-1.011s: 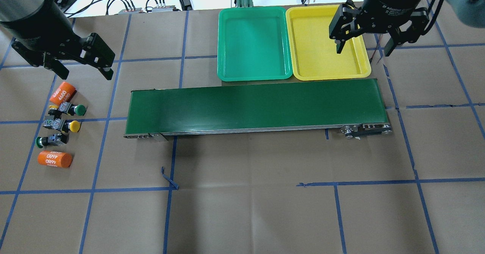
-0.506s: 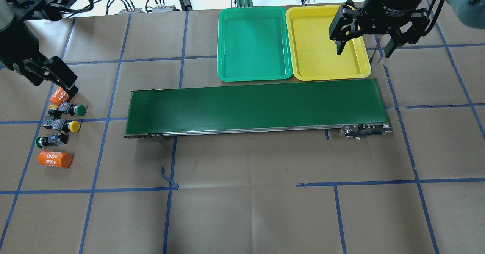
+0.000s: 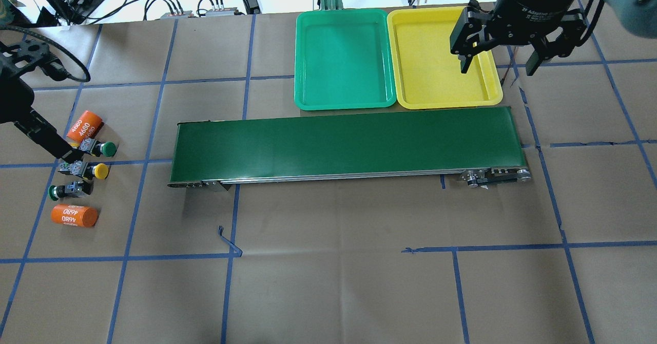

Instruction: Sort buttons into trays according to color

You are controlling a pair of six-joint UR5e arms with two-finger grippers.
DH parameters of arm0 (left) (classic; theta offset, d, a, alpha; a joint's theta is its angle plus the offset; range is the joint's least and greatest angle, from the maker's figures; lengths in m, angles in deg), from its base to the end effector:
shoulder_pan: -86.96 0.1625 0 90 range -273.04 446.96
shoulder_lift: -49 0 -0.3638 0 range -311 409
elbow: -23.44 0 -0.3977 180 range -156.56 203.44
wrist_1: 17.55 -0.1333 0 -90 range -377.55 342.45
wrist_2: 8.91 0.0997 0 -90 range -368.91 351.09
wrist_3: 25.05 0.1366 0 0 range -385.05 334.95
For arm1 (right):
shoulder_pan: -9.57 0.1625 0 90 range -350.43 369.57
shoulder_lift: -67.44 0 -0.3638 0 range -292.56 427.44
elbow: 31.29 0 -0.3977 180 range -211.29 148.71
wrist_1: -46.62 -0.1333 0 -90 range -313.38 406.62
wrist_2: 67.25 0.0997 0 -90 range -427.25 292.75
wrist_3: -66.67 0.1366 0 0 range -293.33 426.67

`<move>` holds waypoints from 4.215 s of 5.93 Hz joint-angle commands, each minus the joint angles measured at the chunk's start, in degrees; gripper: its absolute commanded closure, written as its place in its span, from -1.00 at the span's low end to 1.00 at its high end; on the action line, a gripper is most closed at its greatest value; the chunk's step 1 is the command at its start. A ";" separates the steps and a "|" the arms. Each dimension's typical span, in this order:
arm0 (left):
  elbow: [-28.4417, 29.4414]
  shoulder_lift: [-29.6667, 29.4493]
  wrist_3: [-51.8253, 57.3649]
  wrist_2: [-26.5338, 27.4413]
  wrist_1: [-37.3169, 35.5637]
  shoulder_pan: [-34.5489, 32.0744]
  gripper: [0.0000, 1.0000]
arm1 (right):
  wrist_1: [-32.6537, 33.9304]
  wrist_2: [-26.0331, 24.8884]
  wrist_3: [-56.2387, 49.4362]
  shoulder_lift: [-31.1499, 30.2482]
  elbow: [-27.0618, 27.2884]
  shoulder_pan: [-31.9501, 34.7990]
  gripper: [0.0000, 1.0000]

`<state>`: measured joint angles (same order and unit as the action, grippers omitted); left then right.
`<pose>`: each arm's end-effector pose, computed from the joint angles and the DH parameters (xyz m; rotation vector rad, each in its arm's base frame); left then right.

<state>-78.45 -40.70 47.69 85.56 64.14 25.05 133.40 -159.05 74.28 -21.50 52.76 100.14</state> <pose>0.1175 -0.4807 0.3047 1.1931 2.8962 0.1514 0.1340 -0.5053 0.4266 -0.1918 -3.1060 0.0487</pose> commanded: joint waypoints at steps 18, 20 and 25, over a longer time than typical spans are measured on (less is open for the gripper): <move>-20.01 -15.77 67.98 -1.48 -33.87 16.12 0.92 | -6.35 0.57 -5.76 -0.70 -0.03 0.22 -1.00; -19.58 -11.49 64.22 -2.10 -32.65 14.98 0.99 | -6.35 0.48 -5.76 -0.70 -0.03 0.13 -1.00; -4.50 -5.56 32.23 -2.45 -11.40 -14.67 1.00 | -6.44 0.39 -5.76 -0.70 -0.03 0.04 -1.00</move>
<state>-87.47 -45.43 89.44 83.12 49.86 16.99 126.94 -158.63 68.52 -22.21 52.73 100.19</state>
